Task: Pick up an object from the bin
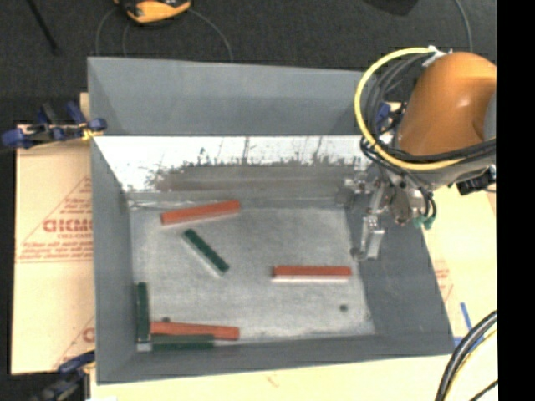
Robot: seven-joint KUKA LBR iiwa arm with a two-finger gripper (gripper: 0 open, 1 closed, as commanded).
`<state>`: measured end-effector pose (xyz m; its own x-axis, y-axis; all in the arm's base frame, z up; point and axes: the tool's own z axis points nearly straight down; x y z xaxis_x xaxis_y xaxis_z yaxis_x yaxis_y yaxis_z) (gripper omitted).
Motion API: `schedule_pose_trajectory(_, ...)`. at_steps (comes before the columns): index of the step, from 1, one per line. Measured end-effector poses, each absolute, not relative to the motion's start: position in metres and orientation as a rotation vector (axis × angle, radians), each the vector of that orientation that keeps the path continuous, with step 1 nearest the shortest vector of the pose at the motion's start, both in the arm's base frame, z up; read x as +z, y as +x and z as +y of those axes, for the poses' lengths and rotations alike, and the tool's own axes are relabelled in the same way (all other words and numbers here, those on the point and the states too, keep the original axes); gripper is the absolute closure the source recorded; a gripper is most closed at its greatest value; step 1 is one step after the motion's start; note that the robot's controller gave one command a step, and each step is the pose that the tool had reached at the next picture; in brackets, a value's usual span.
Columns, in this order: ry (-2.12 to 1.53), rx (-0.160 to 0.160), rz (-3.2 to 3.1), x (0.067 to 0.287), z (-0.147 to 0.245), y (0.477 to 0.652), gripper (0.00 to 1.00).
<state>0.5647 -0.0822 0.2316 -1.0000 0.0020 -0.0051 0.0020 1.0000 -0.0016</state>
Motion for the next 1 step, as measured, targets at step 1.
schedule_pose_trajectory(1,0.002,-0.003,3.137,0.2316,-0.0821,0.5647,0.0)
